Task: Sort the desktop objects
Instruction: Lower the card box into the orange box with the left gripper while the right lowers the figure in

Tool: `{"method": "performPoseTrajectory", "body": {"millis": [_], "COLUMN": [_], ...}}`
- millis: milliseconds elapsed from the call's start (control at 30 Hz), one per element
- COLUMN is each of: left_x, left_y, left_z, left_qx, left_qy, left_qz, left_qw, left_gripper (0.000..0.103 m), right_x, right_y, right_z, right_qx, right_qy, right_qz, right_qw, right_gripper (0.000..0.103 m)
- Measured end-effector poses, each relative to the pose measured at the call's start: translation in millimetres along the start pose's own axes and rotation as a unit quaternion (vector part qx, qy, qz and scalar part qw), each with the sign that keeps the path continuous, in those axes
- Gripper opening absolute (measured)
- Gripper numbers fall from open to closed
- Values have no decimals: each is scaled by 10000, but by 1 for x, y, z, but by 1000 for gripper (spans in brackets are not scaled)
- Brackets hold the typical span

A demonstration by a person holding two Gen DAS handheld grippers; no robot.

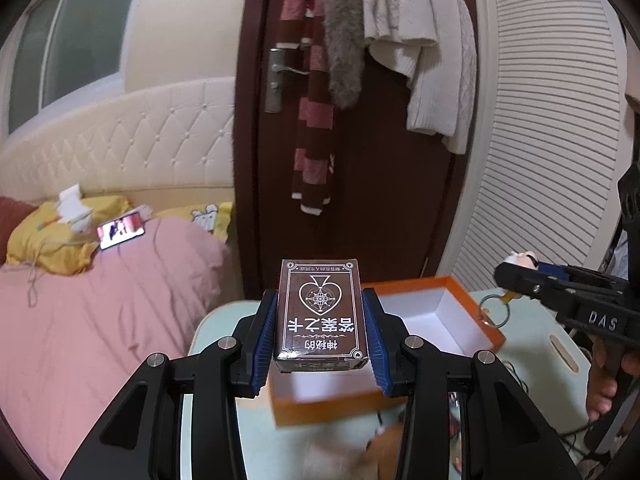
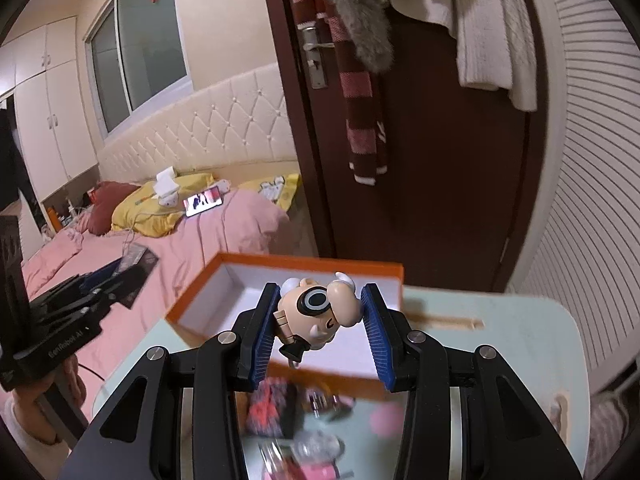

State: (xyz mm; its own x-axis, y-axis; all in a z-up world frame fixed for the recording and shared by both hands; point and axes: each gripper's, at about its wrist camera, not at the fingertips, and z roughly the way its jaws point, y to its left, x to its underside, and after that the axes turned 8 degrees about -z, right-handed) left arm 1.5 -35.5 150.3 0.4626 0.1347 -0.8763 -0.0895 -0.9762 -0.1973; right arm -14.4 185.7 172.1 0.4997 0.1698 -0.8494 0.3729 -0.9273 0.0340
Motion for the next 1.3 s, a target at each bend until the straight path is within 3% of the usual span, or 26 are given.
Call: {"method": "performPoseTrajectory", "body": {"millis": [133, 500, 667, 800, 1300], "left_x": [-5, 23, 29, 32, 36], "left_y": [-9, -18, -27, -27, -31], "left_z": [38, 113, 116, 120, 127], "left_qx": [-49, -270, -448, -279, -327], "left_qy": [316, 1436, 1402, 1574, 1738], "left_qz": [54, 103, 390, 215, 193], "left_qw": [9995, 9892, 9883, 9869, 9841], "left_gripper": [39, 39, 39, 39, 39], "right_x": [-14, 6, 18, 25, 29], "right_y": [4, -3, 2, 3, 5], "right_z": [23, 100, 117, 124, 126], "right_qx": [110, 457, 543, 688, 989], "right_qy": [-1, 905, 1148, 1229, 1235], "right_qz": [-92, -87, -217, -316, -605], "right_qw": [9999, 9948, 9917, 9895, 9855], "right_gripper": [43, 43, 43, 43, 43]}}
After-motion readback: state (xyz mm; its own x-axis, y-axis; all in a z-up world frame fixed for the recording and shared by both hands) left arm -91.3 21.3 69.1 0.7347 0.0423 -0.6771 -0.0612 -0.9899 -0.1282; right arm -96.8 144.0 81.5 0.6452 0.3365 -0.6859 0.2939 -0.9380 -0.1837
